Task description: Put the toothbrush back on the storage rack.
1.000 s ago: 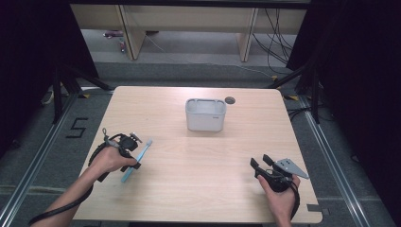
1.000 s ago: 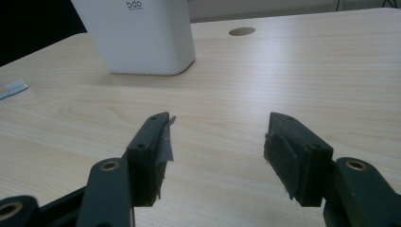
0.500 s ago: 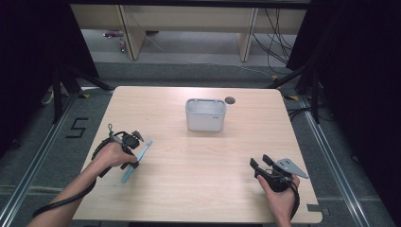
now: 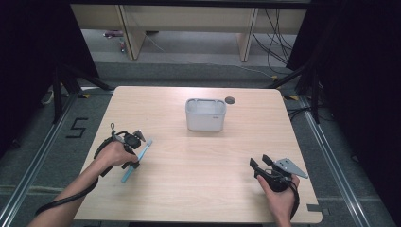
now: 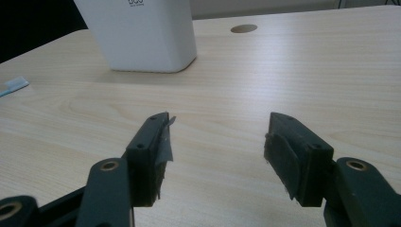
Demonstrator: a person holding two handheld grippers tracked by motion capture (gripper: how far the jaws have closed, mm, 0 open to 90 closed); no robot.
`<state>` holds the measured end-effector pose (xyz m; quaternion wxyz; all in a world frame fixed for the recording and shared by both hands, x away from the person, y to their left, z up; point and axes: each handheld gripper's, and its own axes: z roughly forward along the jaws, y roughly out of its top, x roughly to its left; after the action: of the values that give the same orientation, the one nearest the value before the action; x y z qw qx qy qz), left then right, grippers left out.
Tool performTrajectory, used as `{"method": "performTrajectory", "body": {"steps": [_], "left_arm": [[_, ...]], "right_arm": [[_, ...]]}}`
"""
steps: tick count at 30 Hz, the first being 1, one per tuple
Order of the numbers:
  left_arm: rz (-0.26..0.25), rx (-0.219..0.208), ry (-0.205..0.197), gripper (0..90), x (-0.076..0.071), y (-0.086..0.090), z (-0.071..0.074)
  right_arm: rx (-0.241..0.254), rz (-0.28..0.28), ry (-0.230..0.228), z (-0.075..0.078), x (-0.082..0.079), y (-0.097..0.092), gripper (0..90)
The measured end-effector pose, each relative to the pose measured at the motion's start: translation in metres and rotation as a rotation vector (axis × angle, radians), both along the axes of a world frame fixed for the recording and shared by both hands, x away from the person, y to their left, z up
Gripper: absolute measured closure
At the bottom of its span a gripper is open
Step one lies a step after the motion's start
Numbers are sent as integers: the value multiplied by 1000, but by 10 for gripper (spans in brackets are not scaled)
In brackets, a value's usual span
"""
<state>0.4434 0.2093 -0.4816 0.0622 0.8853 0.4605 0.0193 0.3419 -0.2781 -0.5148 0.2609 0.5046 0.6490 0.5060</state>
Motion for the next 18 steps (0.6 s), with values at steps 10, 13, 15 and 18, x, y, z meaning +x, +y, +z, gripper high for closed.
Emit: {"method": "performTrajectory", "body": {"steps": [10,13,15,18], "left_arm": [[-2,14,15,739,3,0,0],[4,22,24,758,3,-2,0],[2,32,33,771,3,-3,0],[-16,41,33,780,2,-5,0]], "right_arm": [[10,-16,37,1,-2,3,413],[20,-10,36,1,-2,3,412],[8,-14,49,2,-3,3,412],[7,5,17,0,-1,2,412]]}}
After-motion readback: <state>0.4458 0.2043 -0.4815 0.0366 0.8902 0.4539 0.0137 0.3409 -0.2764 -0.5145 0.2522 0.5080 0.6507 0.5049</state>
